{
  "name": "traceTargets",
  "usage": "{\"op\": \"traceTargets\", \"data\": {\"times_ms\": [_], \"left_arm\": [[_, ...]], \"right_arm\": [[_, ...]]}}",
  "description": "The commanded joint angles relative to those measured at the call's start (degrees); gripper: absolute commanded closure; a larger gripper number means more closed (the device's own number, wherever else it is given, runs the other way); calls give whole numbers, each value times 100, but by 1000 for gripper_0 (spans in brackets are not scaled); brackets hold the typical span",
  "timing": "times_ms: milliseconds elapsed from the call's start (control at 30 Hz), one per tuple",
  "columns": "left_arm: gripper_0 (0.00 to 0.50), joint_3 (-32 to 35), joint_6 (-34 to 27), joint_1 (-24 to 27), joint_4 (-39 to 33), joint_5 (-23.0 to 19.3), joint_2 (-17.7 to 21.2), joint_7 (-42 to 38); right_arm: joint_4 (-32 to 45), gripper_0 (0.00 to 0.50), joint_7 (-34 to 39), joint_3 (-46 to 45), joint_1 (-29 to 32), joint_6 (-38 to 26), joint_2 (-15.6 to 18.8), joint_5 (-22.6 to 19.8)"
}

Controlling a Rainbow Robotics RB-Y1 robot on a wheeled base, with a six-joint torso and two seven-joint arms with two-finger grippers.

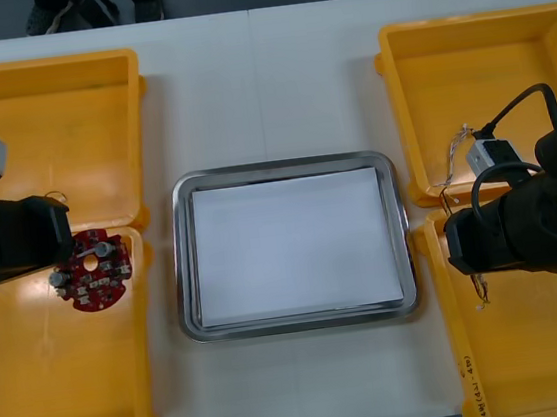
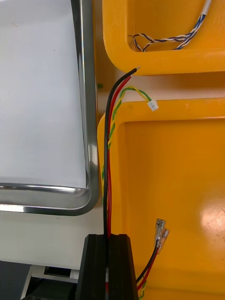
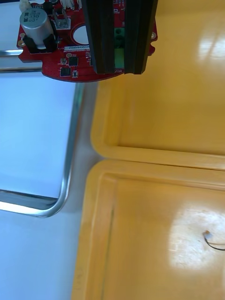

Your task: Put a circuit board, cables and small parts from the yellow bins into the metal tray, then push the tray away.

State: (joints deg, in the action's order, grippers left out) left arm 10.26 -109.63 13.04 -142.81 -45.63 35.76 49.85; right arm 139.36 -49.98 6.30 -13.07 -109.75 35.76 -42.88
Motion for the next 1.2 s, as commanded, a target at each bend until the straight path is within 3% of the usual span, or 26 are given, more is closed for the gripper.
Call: {"op": "traceTargets", "data": {"times_ms": [33,633,933,1200], "left_arm": [[500,-508,-37,568,183,89,168,-450],[500,-2362,-37,1746,1361,959,-412,-942],[500,-2907,-37,2132,1924,1416,-1010,-916],[500,-3470,-37,2299,2495,1548,-1089,-863]], "right_arm": [[65,500,138,46,-117,-25,1,26],[65,500,103,46,-91,-25,1,70],[65,500,103,46,-91,-25,-7,61],[65,500,103,46,-91,-25,-7,70]]}}
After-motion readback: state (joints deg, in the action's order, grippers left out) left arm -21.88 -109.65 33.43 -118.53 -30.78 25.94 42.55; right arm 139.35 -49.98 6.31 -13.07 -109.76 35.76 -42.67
